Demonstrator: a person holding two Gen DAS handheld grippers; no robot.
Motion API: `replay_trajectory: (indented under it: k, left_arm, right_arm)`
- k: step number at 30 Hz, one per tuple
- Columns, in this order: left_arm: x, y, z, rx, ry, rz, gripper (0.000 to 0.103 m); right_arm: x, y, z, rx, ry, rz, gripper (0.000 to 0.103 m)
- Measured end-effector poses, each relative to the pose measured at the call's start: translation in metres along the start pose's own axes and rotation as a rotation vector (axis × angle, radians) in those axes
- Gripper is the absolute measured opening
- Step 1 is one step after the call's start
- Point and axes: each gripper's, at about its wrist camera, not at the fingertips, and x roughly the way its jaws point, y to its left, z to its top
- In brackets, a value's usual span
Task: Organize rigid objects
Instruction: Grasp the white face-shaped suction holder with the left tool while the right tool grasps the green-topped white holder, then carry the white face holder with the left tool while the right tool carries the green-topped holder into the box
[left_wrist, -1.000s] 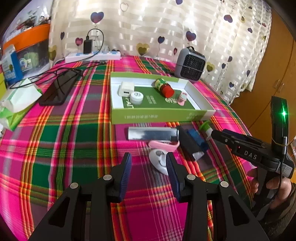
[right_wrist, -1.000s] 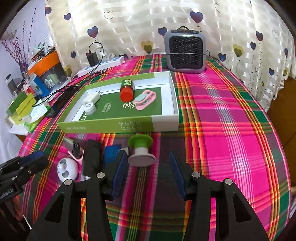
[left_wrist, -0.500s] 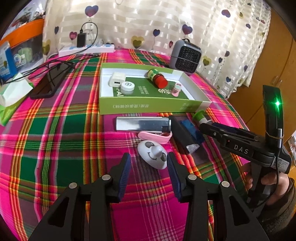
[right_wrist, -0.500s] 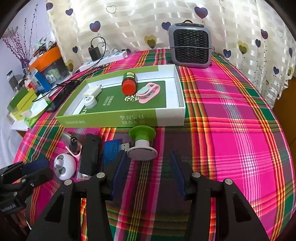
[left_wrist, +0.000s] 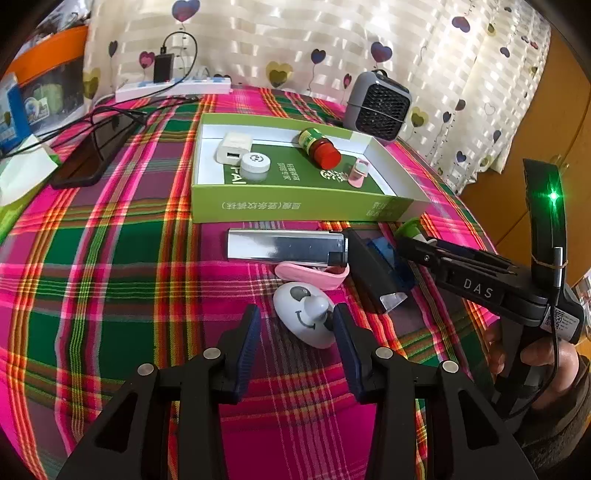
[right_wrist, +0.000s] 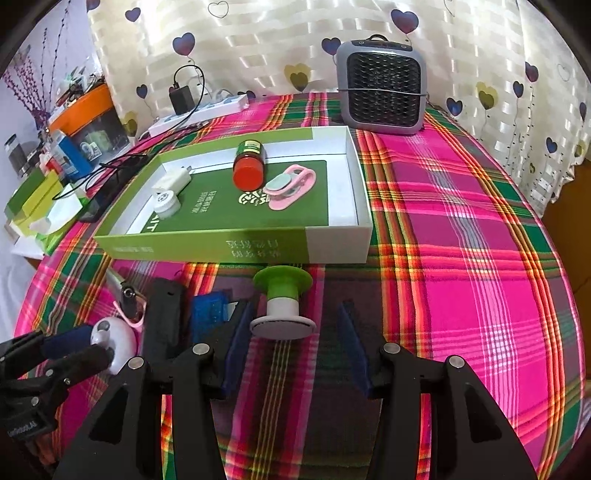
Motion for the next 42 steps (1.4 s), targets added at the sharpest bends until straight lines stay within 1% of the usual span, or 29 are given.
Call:
replay_trajectory:
  k: [10,18,21,22,23,25,42]
  left_arm:
    - [0.0054,0.0023,0.0024,-0.029,-0.002,-0.008,0.04]
    - [0.0054,0.0024,0.0022,-0.031,-0.002,-0.007,0.039]
    - [0.0052,0.0027,0.0026,-0.033,-0.002,-0.003,0.034]
    - [0.0052,0.0032,0.0029,-0.036,0.0,-0.009,0.033]
    - [0.0046,0.0033,0.0029,-0.037,-0.001,-0.011,0.033]
    - [0.0045,0.0032,0.0027,-0.036,-0.001,-0.01,0.032]
    - [0.0036,0.0028,0.0015,-0.028,-0.004,-0.005,0.032]
  right_arm:
    - [0.0026,-0.002,0.0031,-0.005,-0.005,-0.012,0.049]
    - [0.003,-0.0011,0.0027,-0.021,-0.009,-0.018,0.049]
    - [0.0028,-0.0008,0.0028,-0.022,-0.009,-0.019,0.049]
    - [0.0028,-0.0007,0.0027,-0.022,-0.009,-0.023,0.047]
    - [0.0027,-0.0006,0.003,-0.024,-0.009,-0.031,0.042]
    - [0.0023,-0.0012,0.0029,-0.024,-0.009,-0.044,0.036]
    - [0.0019,-0.0034,0.0029,-0.02,-0.01,-0.039,0.035]
